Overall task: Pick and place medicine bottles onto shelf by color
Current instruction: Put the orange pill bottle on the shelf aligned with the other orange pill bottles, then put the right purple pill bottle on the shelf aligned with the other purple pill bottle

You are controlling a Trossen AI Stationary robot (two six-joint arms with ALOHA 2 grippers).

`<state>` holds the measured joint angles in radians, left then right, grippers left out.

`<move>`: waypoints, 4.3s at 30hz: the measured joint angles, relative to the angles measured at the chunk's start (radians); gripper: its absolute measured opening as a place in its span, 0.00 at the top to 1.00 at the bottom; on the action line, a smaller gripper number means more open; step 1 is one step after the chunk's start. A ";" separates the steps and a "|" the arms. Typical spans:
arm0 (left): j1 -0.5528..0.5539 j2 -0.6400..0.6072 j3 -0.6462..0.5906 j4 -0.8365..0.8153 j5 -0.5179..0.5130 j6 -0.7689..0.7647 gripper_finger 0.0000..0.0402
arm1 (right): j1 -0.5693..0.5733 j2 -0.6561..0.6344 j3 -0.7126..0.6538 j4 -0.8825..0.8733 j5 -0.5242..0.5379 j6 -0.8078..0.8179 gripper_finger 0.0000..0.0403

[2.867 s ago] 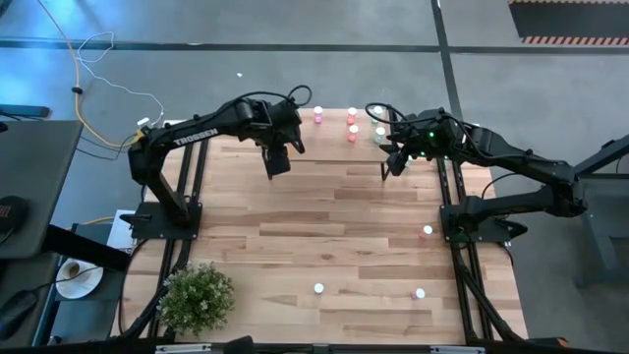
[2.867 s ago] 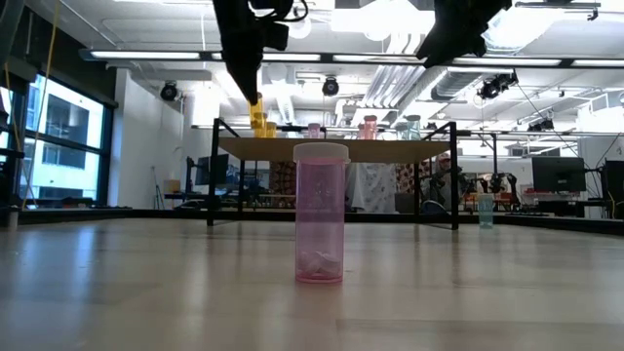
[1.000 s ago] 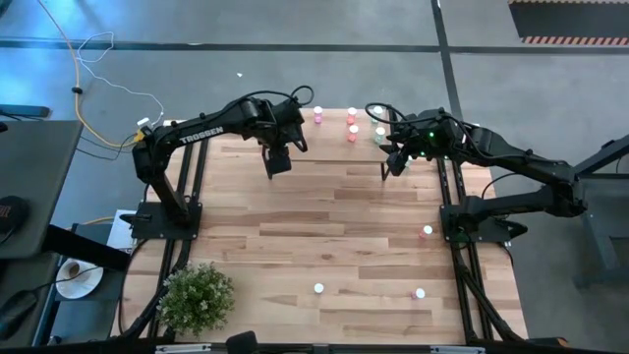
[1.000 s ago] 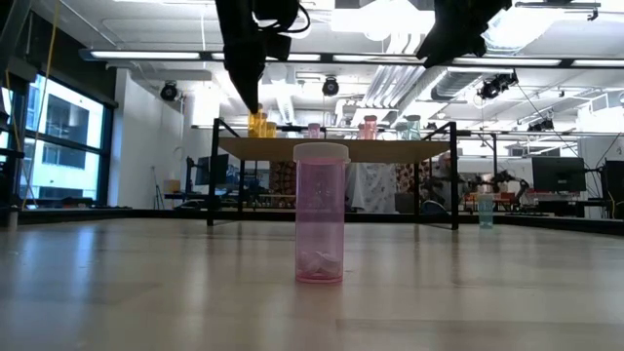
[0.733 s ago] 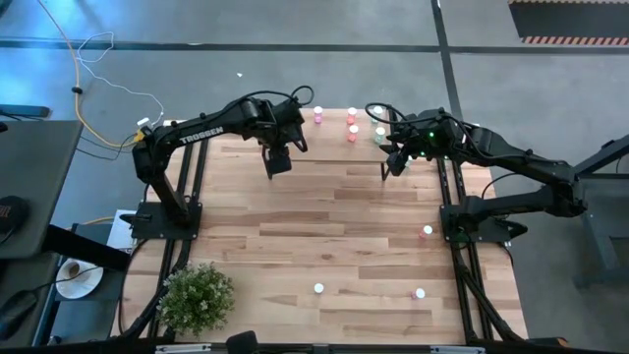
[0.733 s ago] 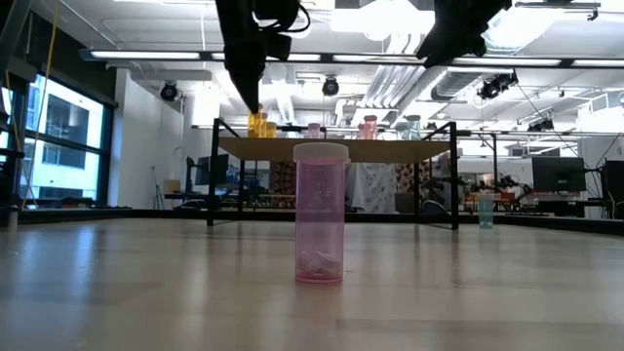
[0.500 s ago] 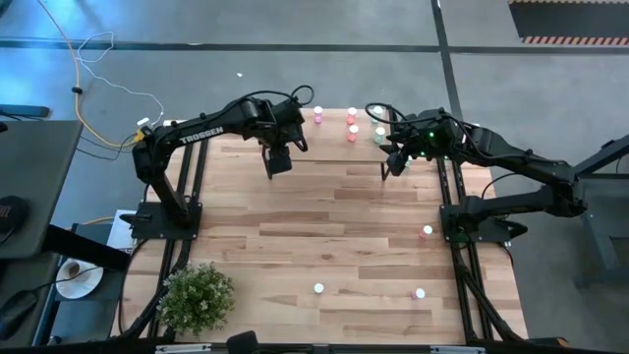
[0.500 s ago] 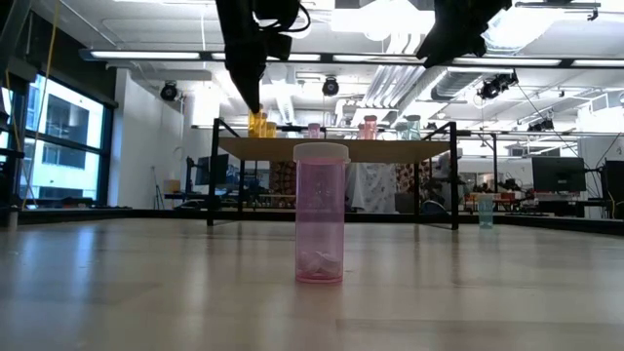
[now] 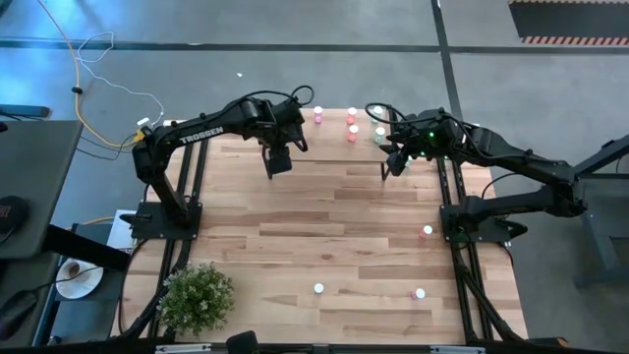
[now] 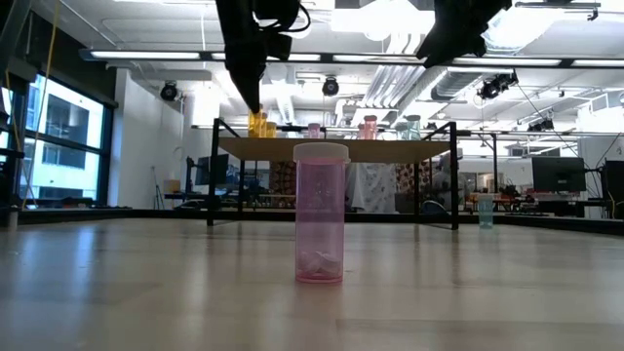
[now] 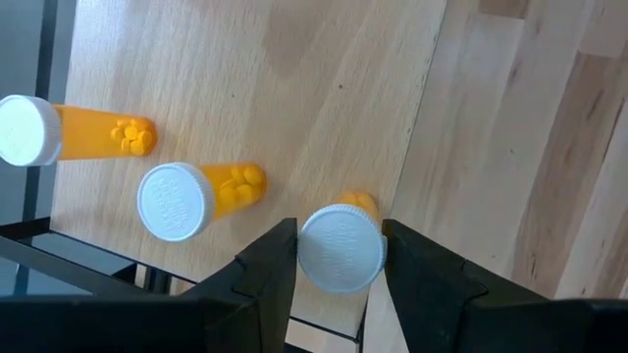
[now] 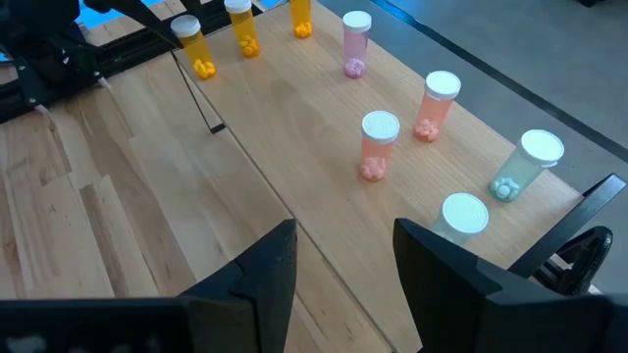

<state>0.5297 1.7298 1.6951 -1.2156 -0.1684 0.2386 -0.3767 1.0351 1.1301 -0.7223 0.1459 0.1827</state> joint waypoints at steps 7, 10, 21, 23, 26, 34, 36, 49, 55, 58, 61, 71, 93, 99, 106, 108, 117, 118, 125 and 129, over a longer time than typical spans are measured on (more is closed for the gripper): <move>0.000 0.000 0.000 0.000 -0.025 0.000 0.64 | 0.000 0.000 0.000 0.000 0.000 -0.003 0.60; 0.000 0.000 0.000 0.002 -0.031 0.008 0.63 | 0.000 0.000 0.000 0.000 0.000 -0.003 0.60; 0.000 0.000 0.000 0.004 -0.029 0.007 0.48 | 0.000 0.000 0.000 0.000 0.000 -0.004 0.60; 0.000 0.000 0.000 0.004 -0.029 0.014 0.48 | 0.000 0.000 0.000 0.000 0.000 -0.004 0.60; 0.000 0.000 0.000 0.004 -0.029 0.019 0.48 | 0.000 0.000 0.000 0.000 0.000 -0.004 0.60; 0.000 0.000 0.000 0.004 -0.029 0.027 0.48 | 0.000 0.000 0.000 0.000 0.000 -0.004 0.60; 0.000 0.000 0.000 0.004 -0.029 0.034 0.48 | 0.000 0.000 0.000 -0.001 0.000 -0.004 0.60; 0.000 0.000 0.009 0.001 -0.060 0.045 0.48 | 0.000 0.000 0.000 -0.023 0.000 -0.004 0.60; 0.000 0.000 0.063 -0.004 -0.044 0.028 0.48 | 0.000 0.000 0.000 -0.023 0.000 -0.007 0.60; 0.000 0.000 0.088 -0.026 -0.044 0.026 0.48 | 0.000 0.000 0.000 -0.029 0.000 -0.007 0.60; -0.003 0.000 0.101 -0.037 -0.037 0.026 0.48 | 0.000 0.000 0.000 -0.043 0.000 -0.007 0.60; -0.008 -0.009 0.159 -0.108 -0.011 -0.030 0.48 | 0.015 0.000 0.000 -0.084 -0.001 0.027 0.60; -0.225 -0.242 -0.104 0.204 0.111 -0.131 0.48 | 0.367 0.000 0.000 -0.373 0.116 0.370 0.60; -0.290 -0.264 -0.198 0.281 0.134 -0.157 0.48 | 0.505 0.000 0.000 -0.459 0.086 0.567 0.60; -0.361 -0.266 -0.252 0.376 0.137 -0.161 0.48 | 0.699 0.005 0.000 -0.524 0.060 0.853 0.60; -0.377 -0.266 -0.257 0.394 0.139 -0.161 0.48 | 0.761 0.014 0.000 -0.553 0.064 0.935 0.60; -0.410 -0.287 -0.258 0.393 0.141 -0.186 0.48 | 1.029 0.120 0.000 -0.605 0.143 1.194 0.60; -0.410 -0.291 -0.258 0.383 0.141 -0.186 0.48 | 1.055 0.136 0.000 -0.605 0.143 1.214 0.60; -0.410 -0.305 -0.258 0.373 0.139 -0.194 0.48 | 1.218 0.248 0.000 -0.590 0.133 1.360 0.60; -0.410 -0.304 -0.258 0.373 0.139 -0.202 0.48 | 1.308 0.290 0.000 -0.573 0.129 1.451 0.60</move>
<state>0.1196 1.4258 1.4368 -0.8421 -0.0292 0.0368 0.9308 1.3252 1.1301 -1.2955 0.2746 1.6335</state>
